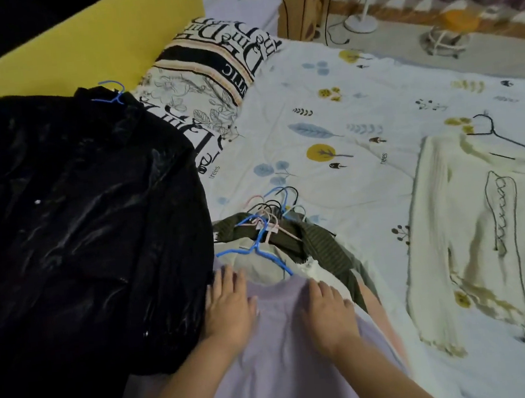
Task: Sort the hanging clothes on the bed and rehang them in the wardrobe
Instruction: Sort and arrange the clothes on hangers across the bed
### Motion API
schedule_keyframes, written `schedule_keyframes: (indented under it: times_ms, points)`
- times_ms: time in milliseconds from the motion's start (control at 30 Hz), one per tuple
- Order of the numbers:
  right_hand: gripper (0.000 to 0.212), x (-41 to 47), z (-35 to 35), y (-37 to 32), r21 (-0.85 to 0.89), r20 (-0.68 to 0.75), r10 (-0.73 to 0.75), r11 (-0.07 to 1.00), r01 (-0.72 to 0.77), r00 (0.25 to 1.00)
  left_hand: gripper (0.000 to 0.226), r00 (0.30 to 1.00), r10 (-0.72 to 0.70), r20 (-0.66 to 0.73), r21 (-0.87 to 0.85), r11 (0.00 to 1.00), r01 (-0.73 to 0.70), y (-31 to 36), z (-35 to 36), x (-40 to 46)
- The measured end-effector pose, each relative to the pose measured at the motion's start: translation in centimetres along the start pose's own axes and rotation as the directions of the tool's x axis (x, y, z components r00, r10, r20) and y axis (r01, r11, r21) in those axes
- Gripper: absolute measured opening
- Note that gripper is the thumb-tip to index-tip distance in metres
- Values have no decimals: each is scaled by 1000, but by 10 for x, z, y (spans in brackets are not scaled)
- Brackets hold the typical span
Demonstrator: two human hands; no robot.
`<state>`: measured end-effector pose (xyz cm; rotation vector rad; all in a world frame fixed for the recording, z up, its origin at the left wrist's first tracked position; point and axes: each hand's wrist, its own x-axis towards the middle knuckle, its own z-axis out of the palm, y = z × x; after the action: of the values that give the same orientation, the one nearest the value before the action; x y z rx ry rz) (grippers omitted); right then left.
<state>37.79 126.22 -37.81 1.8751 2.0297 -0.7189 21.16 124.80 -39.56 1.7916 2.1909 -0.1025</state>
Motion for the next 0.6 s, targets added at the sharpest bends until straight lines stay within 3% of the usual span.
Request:
schedule_keyframes:
  times_ms: [100,233,400,500,600]
  points:
    - [43,7,3,-5,-4,-37,23,1000,-23,999,54,1000,0,0,43,999,0,-9,20,9]
    - [37,9,0,-9,49,-44,91,995,-89,995,58,992,26,124,22,999,-29,-9,33,7]
    - [18,0,-8,-7,330,50,109,936,-120,993,62,989,39,145,-10,999,-38,-10,27,1]
    - [32,-19,-11,-4,423,-9,141,897,-124,990,66,994,33,108,-21,999,-31,-7,19,-5]
    - [31,-43,-25,-3,512,-117,177,854,-93,977,66,999,44,-26,-69,997,-45,-4,7,-14]
